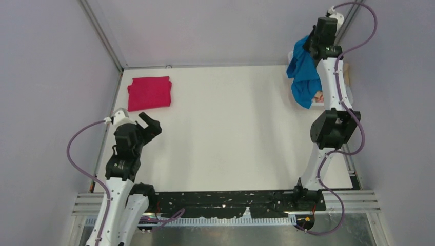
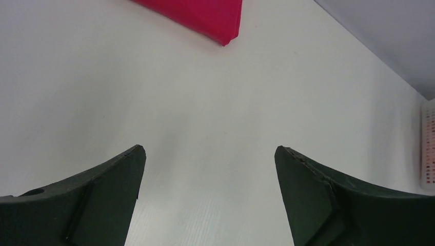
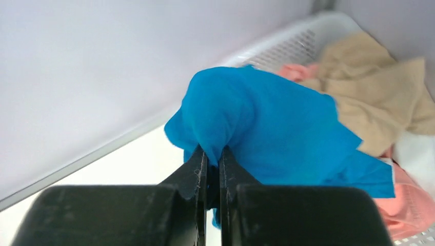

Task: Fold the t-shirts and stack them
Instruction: Grab crumpled tshirt from bin with the right arm, then move the tshirt to the center of the board

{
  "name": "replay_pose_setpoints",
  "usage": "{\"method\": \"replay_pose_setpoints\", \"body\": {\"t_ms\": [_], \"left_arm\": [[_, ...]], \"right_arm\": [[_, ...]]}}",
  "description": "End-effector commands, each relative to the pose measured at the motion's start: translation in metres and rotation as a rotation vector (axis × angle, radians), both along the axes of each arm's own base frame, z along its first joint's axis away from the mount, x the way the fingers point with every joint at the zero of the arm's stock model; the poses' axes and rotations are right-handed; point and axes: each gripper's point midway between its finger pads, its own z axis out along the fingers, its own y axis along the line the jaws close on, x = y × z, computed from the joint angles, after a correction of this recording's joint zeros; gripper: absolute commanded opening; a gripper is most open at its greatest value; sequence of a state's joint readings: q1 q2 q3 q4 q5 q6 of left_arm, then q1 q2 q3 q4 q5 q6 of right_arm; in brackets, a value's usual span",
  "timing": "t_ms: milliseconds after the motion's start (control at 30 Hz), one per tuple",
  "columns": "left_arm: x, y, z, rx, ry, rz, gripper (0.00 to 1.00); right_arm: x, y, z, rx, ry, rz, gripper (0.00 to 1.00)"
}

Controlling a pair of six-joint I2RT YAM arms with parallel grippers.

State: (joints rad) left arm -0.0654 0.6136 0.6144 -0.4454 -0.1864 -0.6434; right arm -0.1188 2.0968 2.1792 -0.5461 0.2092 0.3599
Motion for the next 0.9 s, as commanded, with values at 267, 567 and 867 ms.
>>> {"method": "replay_pose_setpoints", "body": {"t_ms": [267,567,867], "left_arm": [[-0.019,-0.003,0.02,-0.012,-0.114,-0.023,0.99],[-0.038,0.005,0.016,-0.032,-0.085,0.039,0.99],[-0.048,0.011,0.003,-0.069,-0.062,0.102,0.99]], "right_arm": [[-0.177,0.3,0.298,-0.017,-0.69,0.785,0.05],[-0.197,0.328,0.196,-0.055,-0.467,0.84,0.06],[-0.225,0.246,-0.062,-0.053,-0.037,0.522,0.85]]}}
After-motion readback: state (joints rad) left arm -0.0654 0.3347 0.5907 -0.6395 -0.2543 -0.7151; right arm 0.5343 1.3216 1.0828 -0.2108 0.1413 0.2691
